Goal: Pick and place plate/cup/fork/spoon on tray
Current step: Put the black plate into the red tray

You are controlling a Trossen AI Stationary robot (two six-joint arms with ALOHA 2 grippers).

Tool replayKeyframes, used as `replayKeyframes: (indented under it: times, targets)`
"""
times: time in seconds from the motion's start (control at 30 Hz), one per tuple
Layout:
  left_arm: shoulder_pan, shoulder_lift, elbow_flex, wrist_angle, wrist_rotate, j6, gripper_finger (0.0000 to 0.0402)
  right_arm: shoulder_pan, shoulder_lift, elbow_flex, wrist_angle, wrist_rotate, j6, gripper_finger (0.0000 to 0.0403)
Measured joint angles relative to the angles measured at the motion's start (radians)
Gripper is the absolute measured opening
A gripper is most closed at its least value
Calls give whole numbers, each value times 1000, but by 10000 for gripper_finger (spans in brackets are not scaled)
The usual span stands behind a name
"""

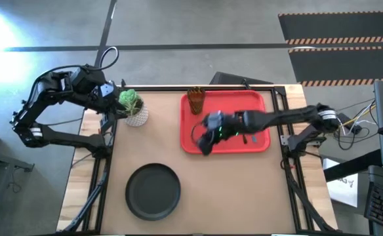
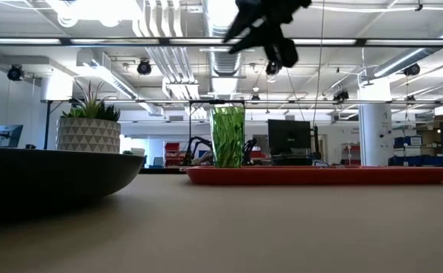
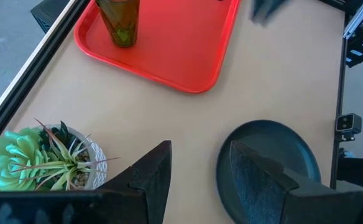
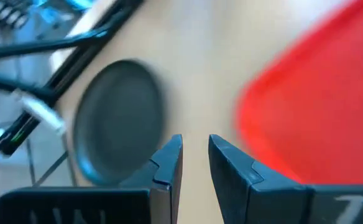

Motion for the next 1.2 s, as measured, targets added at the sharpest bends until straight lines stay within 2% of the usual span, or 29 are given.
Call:
replayKeyframes:
  times: [0.2,0.43,0.63,0.93,1.2]
  targets:
    - [0,9,0,0,0,0,147,111,194,107,30,-8,-6,71]
    - [0,15,0,0,0,0,147,119,450,256,-34,-175,-16,124]
    - [0,12,0,0,0,0,147,121,611,394,-42,-305,-35,168]
    - [0,8,0,-2,1,0,147,123,738,599,-51,-356,-81,178]
    - [0,6,0,-8,2,0,147,125,765,695,-222,-356,-133,180]
